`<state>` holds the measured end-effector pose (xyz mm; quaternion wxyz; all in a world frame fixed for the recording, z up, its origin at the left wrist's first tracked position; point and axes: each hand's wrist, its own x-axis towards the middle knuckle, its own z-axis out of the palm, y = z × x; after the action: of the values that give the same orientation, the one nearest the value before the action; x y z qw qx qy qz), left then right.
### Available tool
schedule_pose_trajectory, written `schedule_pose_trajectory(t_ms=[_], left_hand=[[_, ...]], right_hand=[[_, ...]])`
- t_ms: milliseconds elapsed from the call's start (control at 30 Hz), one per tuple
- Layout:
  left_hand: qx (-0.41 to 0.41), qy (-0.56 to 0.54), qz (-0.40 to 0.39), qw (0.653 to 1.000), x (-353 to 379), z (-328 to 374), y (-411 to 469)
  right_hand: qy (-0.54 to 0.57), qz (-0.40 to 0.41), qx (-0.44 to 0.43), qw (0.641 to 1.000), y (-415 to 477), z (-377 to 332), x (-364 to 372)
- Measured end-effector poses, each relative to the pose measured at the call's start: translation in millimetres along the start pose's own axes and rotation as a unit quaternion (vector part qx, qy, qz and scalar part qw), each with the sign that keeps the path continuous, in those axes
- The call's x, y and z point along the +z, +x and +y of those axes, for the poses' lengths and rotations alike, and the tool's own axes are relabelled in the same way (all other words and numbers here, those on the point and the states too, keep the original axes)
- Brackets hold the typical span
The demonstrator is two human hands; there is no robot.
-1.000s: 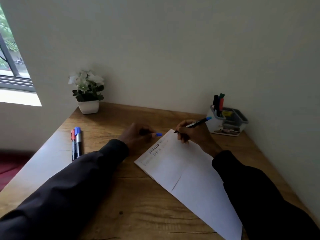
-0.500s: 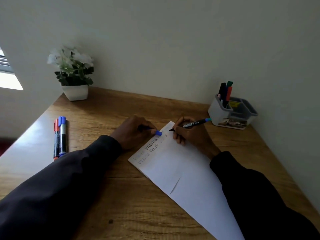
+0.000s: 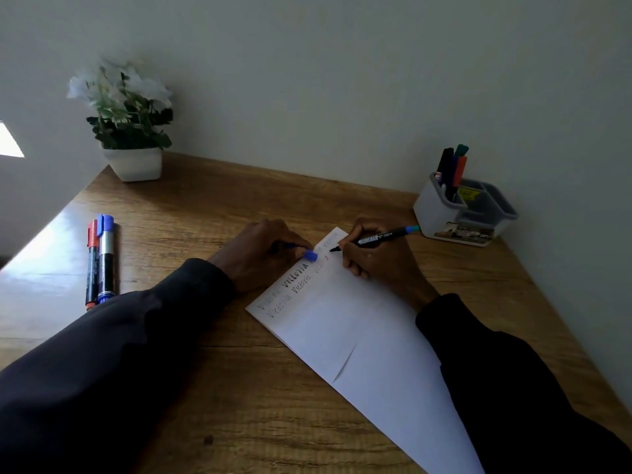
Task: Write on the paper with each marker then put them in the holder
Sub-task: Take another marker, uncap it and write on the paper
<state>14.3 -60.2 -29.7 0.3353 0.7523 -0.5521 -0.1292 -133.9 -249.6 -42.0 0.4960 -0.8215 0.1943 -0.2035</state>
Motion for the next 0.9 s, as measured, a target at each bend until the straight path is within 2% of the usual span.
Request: schedule_pose_trajectory(t_ms=[900], left_hand=[[0.027,0.018,-0.01,0.999,3.4,-4.0,0.9]], right_hand=[[0.008,0.017,-0.001,1.0,-1.5,-4.4,0.3]])
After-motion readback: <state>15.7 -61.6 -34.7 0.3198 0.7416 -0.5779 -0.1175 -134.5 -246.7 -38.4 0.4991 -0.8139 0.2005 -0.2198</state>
